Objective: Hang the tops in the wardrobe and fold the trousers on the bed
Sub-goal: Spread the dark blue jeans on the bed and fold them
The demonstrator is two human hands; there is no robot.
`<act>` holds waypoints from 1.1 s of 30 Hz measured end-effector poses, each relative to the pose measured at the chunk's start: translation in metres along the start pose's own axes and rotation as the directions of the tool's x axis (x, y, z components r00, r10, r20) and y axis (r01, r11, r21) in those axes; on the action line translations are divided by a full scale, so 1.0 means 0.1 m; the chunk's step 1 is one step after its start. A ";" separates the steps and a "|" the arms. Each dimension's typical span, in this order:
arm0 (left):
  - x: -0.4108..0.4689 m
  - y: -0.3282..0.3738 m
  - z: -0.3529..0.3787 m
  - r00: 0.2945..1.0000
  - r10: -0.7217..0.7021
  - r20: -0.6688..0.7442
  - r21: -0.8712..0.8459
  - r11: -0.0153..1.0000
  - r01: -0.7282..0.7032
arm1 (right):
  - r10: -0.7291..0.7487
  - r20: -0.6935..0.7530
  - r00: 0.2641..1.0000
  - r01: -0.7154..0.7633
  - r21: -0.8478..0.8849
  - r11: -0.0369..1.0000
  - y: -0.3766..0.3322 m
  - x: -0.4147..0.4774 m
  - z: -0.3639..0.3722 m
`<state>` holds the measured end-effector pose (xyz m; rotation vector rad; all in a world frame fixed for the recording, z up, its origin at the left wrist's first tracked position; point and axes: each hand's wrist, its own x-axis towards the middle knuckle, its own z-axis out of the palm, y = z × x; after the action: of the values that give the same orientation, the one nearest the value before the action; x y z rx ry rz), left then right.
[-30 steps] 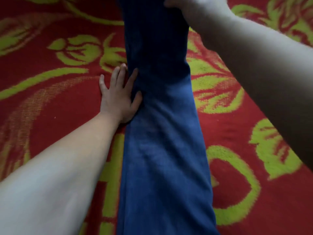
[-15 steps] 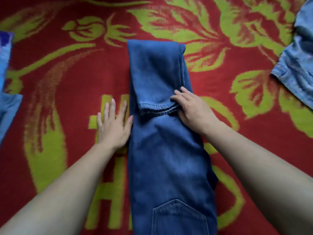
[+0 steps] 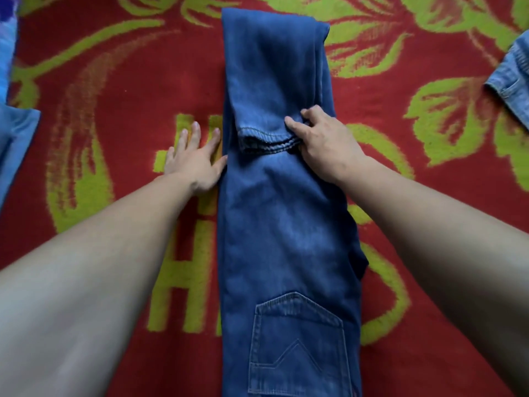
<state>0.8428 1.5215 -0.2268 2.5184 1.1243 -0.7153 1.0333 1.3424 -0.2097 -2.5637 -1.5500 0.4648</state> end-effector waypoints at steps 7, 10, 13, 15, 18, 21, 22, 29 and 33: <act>0.02 -0.10 -0.02 0.996 0.084 -0.008 -0.098 0.992 -0.084 | 0.066 -0.319 0.945 -0.075 -0.017 0.997 -0.25 -0.15 -0.38; -0.01 -0.27 -0.09 0.990 0.137 -0.045 -0.211 0.967 -0.144 | -0.004 -0.084 0.996 -0.012 -0.191 0.982 -0.42 -0.41 -0.29; 0.01 -0.29 -0.24 0.988 0.048 -0.146 -0.343 0.935 -0.096 | 0.080 0.254 0.964 -0.061 -0.081 0.995 -0.36 -0.47 -0.22; 0.02 -0.17 -0.36 0.970 -0.012 -0.244 -0.413 0.906 -0.093 | 0.093 0.081 0.992 -0.095 0.021 0.995 -0.31 -0.42 -0.26; 0.02 0.06 -0.53 0.860 -0.038 -0.509 -0.418 0.884 -0.209 | 0.101 -0.137 0.985 -0.116 -0.101 0.988 -0.27 -0.30 -0.31; 0.11 0.33 -0.68 0.730 0.000 -0.683 -0.354 0.875 -0.331 | 0.175 -0.210 0.962 -0.203 -0.122 0.972 -0.24 -0.04 -0.36; 0.18 0.41 -0.73 0.708 0.024 -0.706 -0.325 0.877 -0.353 | 0.199 -0.229 0.953 -0.230 -0.117 0.966 -0.23 0.08 -0.36; 0.87 0.81 -0.66 0.817 0.263 -0.513 -0.023 0.947 -0.319 | 0.196 -0.129 0.972 -0.213 -0.135 0.968 0.03 0.83 -0.18; 1.18 0.93 -0.37 0.875 0.222 -0.430 -0.010 0.968 -0.251 | 0.310 -0.035 0.950 -0.310 0.009 0.951 0.33 1.00 0.11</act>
<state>0.9927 1.5493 -0.2547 2.7645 0.9108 -0.0566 1.1012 1.4138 -0.2485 -2.8067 -1.1346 0.4453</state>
